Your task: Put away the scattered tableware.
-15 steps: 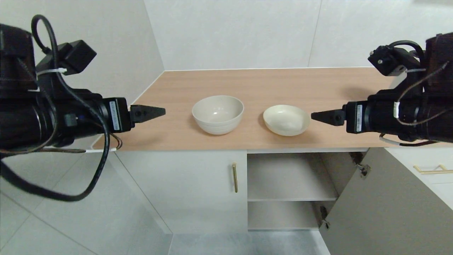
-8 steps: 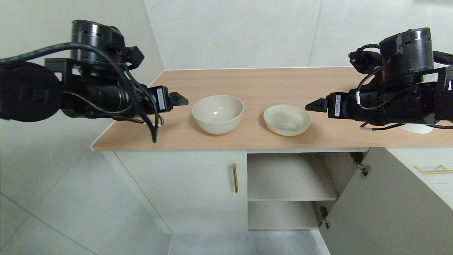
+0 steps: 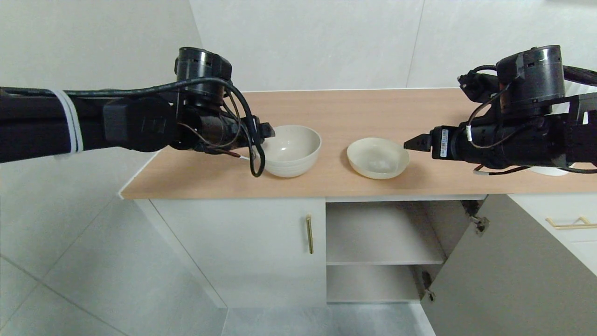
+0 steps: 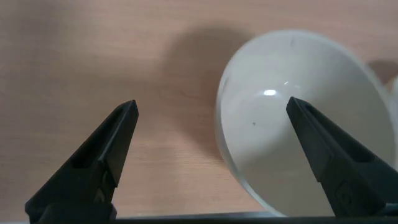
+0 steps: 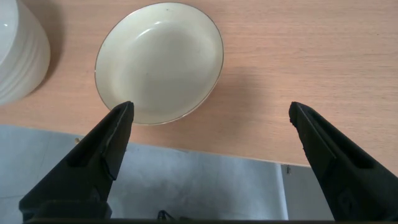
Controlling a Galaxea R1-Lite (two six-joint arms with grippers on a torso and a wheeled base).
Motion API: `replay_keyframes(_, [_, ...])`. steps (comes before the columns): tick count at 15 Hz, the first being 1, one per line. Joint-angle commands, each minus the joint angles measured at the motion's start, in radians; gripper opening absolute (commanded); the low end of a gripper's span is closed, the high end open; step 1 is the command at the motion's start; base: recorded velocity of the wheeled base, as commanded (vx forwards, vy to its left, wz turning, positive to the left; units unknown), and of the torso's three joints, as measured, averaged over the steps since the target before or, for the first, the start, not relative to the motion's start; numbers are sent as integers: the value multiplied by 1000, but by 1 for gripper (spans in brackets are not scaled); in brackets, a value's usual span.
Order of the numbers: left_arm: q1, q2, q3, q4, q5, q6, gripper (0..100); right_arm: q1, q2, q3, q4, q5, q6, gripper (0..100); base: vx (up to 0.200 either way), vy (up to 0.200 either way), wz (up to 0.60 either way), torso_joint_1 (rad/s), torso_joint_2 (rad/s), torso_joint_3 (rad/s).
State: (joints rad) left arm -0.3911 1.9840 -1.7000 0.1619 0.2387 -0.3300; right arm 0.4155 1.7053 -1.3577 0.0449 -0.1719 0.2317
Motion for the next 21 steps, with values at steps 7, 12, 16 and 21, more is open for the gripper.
replay_keyframes(7, [-28, 21, 5, -2, 1, -3, 0, 0, 2, -1, 0, 0, -2, 100, 0, 0, 0, 0, 0, 0])
replay_keyframes(12, [-32, -85, 85, -4, -6, -53, 0, 0, 23, -8, 0, -3, -3, 100, 0, 0, 0, 0, 0, 0])
replay_keyframes(16, [-32, -407, 438, -88, -157, -81, 0, 6, 129, -61, 0, -124, 0, 100, 0, 0, 0, 0, 0, 0])
replay_keyframes(21, [-32, -637, 775, -298, -315, -50, 0, 17, 237, -130, -2, -189, 51, 100, 0, 0, 0, 0, 0, 0])
